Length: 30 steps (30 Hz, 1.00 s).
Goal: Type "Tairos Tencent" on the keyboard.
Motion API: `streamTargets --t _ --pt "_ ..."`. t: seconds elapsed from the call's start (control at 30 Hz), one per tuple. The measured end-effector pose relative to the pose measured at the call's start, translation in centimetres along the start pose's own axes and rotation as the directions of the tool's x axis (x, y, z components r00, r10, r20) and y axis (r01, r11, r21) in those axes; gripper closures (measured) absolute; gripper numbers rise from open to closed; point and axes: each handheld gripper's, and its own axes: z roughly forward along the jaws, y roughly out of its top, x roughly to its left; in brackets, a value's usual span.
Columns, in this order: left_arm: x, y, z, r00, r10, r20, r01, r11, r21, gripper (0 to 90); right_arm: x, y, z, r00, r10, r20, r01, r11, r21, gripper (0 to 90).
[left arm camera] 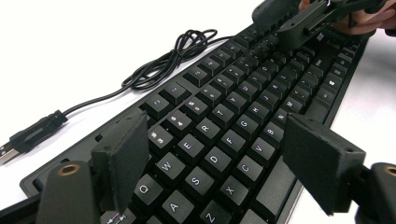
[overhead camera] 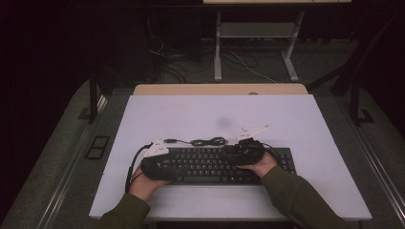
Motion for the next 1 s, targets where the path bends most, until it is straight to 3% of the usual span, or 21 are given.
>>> streamTargets --t 0.13,0.33,0.83,1.0 --pt "-0.01 -0.02 -0.10 1.0000 0.009 0.002 -0.009 0.9999 0.007 28.2 -0.12 -0.06 0.05 0.9998 0.009 0.018 -0.009 1.000 -0.014 39.8" --pt "-0.03 -0.10 -0.18 0.9997 0.026 0.003 -0.026 0.9992 0.031 39.6 -0.38 -0.13 -0.03 0.9987 0.020 0.048 -0.018 0.999 -0.040 33.0" --pt "0.19 -0.28 -0.54 0.9985 0.054 -0.009 -0.053 0.9959 0.073 83.0 -0.71 -0.22 -0.17 0.9976 0.030 0.063 -0.027 0.998 -0.048 30.6" --pt "0.36 -0.41 -0.32 0.9988 0.049 -0.009 -0.048 0.9947 0.091 88.7 -0.70 -0.21 -0.21 0.9974 0.029 0.065 -0.026 0.999 -0.047 30.6"
